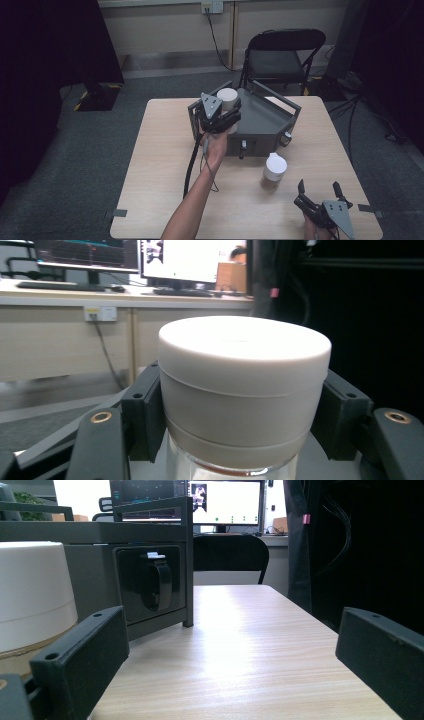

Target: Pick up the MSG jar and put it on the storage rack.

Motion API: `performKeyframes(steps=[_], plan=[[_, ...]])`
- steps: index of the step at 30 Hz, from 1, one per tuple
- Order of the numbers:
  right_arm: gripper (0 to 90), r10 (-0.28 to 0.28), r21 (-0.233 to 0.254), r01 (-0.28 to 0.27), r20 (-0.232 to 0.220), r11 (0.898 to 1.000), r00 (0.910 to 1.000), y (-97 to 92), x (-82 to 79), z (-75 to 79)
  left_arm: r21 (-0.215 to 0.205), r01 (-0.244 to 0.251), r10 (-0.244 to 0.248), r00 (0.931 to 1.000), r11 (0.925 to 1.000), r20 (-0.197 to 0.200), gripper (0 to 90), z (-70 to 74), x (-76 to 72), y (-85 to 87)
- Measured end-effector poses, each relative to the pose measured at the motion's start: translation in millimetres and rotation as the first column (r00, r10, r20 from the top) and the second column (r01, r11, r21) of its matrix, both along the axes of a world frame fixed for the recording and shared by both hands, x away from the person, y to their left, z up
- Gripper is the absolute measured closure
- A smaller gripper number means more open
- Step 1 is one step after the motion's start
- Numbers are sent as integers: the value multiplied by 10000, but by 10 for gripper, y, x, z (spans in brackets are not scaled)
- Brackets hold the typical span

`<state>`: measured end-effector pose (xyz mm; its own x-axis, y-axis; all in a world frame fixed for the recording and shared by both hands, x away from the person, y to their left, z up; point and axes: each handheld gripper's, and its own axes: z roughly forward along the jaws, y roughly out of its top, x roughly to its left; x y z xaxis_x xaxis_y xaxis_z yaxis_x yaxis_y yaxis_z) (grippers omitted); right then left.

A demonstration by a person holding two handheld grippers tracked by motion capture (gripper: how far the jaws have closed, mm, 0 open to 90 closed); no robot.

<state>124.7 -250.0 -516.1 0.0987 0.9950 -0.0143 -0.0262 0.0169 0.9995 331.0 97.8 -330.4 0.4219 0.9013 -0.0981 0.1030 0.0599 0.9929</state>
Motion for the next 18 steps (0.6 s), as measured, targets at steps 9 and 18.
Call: performKeyframes(steps=[9, 18], plan=[[0, -7, 12, 7, 3, 10000, 10000, 2, 0, -1, 251, -234, 240, 9994, 9994, -236, 341, 8, 147, -53], [0, -16, 8, 16, 5, 10000, 10000, 4, 1, -1, 798, -384, 417, 9983, 9961, -412, 341, -24, 215, -116]])
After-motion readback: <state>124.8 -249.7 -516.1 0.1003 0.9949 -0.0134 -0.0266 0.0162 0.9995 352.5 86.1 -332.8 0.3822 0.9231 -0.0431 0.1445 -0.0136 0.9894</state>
